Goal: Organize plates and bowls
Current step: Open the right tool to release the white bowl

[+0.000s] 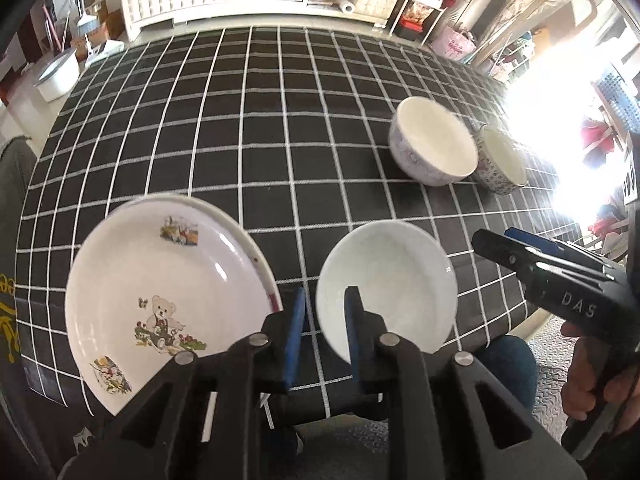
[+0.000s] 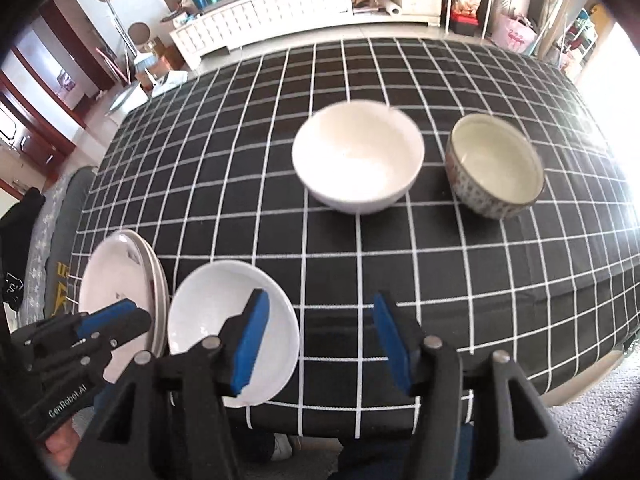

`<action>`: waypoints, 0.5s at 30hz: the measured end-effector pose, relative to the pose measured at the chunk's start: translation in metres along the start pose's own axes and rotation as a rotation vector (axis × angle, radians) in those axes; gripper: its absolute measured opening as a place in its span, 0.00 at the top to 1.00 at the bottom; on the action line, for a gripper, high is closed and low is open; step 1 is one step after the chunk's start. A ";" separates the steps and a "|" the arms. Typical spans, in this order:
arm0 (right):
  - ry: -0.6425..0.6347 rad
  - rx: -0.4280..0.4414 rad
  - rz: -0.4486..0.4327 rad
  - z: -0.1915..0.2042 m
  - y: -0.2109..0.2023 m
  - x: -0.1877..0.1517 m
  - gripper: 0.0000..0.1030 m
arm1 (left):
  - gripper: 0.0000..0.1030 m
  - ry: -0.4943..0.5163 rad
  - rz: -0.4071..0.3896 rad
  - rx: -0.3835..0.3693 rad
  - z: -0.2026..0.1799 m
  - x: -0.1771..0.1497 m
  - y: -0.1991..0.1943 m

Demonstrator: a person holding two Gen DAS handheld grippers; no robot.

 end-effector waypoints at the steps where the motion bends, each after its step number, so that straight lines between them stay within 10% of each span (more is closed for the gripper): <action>1: 0.002 0.006 -0.002 -0.001 -0.004 0.000 0.42 | 0.83 0.005 -0.006 0.001 -0.002 0.002 -0.003; 15: 0.002 0.046 -0.071 -0.014 -0.058 0.035 0.42 | 0.77 0.088 -0.103 0.023 -0.039 0.054 -0.052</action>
Point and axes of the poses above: each gripper's, at about its wrist camera, not at the fingertips, and y roughly the way its jaws point, z to its left, x to its top, the point moved 1 cm from there along y, roughly the way its jaws point, and after that the axes turned 10 degrees about y, right-handed, at the moved point
